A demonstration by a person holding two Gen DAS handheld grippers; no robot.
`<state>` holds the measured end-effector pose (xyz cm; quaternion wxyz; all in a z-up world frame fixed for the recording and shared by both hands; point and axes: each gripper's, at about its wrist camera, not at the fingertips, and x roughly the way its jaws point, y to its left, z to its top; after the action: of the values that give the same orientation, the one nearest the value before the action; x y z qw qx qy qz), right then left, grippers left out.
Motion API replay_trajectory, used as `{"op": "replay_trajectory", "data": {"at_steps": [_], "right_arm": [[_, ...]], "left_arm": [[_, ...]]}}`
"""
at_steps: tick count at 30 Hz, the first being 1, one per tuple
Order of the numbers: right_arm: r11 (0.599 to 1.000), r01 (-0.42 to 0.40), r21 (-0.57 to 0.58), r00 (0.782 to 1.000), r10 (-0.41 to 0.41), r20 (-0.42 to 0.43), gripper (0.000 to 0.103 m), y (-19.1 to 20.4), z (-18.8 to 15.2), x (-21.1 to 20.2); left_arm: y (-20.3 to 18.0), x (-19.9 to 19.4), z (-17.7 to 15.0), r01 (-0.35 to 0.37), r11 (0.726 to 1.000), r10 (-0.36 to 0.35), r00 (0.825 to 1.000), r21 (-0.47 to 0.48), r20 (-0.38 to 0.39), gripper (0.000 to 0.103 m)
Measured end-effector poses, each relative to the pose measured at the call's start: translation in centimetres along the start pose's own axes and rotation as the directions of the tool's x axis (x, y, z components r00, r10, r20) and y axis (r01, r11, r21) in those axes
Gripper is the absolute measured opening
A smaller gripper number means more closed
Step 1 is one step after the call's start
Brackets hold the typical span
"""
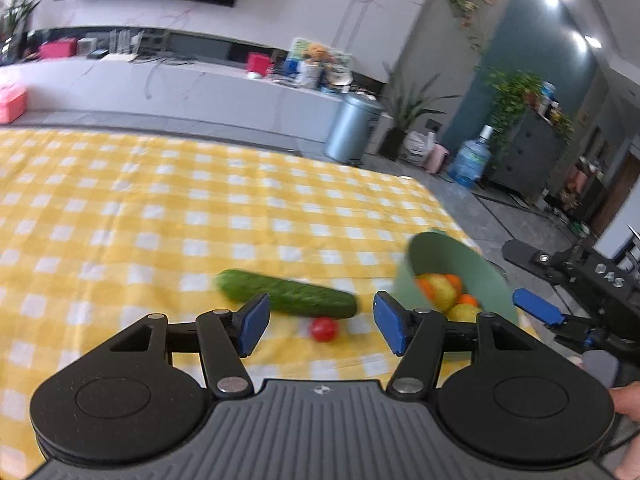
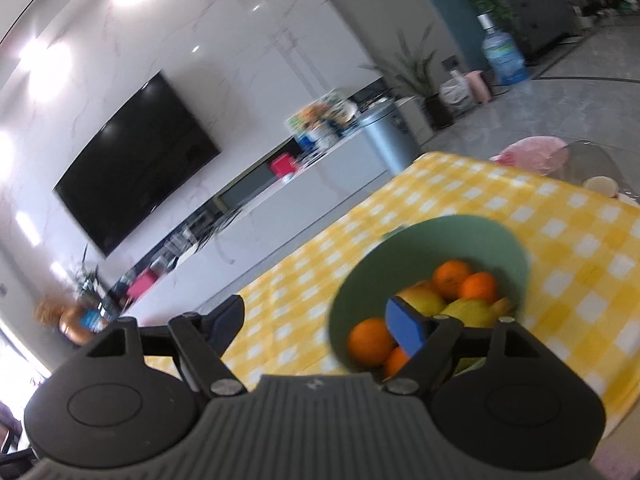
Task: Organize fruits
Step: 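Move both tools back toward the cucumber and red tomato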
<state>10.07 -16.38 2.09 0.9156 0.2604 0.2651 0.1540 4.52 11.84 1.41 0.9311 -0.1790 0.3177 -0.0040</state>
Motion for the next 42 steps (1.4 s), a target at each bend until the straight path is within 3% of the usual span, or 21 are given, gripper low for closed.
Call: {"op": "replay_trajectory", "data": {"at_steps": [4, 7, 10, 18, 23, 26, 30, 33, 38, 40, 42], "right_arm": [[0.995, -0.028, -0.094, 0.988, 0.013, -0.153, 0.075, 3.3, -1.5, 2.3], [0.983, 0.026, -0.182, 0.958, -0.076, -0.275, 0.065, 5.6, -3.5, 4.5], [0.972, 0.078, -0.223, 0.921, -0.156, -0.358, 0.064, 6.6, -5.3, 6.7], [0.97, 0.211, -0.117, 0.849, -0.241, -0.471, 0.055, 5.6, -6.5, 13.0], [0.924, 0.303, -0.232, 0.812, -0.378, -0.445, 0.053, 6.7, -7.0, 16.0], [0.905, 0.31, -0.292, 0.794, -0.415, -0.444, 0.051, 7.3, -7.5, 17.1], [0.881, 0.308, -0.36, 0.794, -0.446, -0.412, 0.046, 8.4, -7.7, 18.0], [0.863, 0.283, -0.418, 0.795, -0.455, -0.401, 0.035, 9.2, -8.1, 18.1], [0.853, 0.269, -0.448, 0.798, -0.458, -0.392, 0.033, 9.2, -8.7, 17.9], [0.85, 0.269, -0.453, 0.795, -0.461, -0.394, 0.027, 8.9, -8.6, 17.7], [0.862, 0.261, -0.434, 0.8, -0.445, -0.403, 0.028, 8.6, -8.6, 17.4]], "left_arm": [[2.5, 1.3, -0.3, -0.029, 0.999, 0.028, 0.997, -0.017, -0.065, 0.07], [4.0, 2.2, -1.0, -0.014, 0.999, 0.011, 0.997, -0.035, -0.08, 0.07], [5.4, 2.9, -1.8, -0.03, 0.999, 0.025, 0.995, -0.045, -0.095, 0.07], [7.6, 4.8, -2.5, -0.067, 0.994, 0.054, 0.988, -0.085, -0.147, 0.07], [7.9, 6.0, -3.1, -0.06, 0.995, 0.043, 0.981, -0.081, -0.19, 0.07], [7.7, 6.6, -3.4, -0.13, 0.991, 0.119, 0.971, -0.04, -0.208, 0.07], [7.2, 6.6, -3.6, -0.183, 0.983, 0.182, 0.963, 0.009, -0.198, 0.07], [7.4, 6.6, -3.7, -0.18, 0.984, 0.175, 0.963, -0.008, -0.205, 0.07], [7.6, 6.3, -3.7, -0.18, 0.984, 0.174, 0.964, -0.013, -0.203, 0.07], [7.6, 6.4, -3.7, -0.183, 0.983, 0.176, 0.962, -0.014, -0.207, 0.07], [7.6, 6.7, -3.6, -0.184, 0.983, 0.177, 0.961, -0.017, -0.212, 0.07]]}}
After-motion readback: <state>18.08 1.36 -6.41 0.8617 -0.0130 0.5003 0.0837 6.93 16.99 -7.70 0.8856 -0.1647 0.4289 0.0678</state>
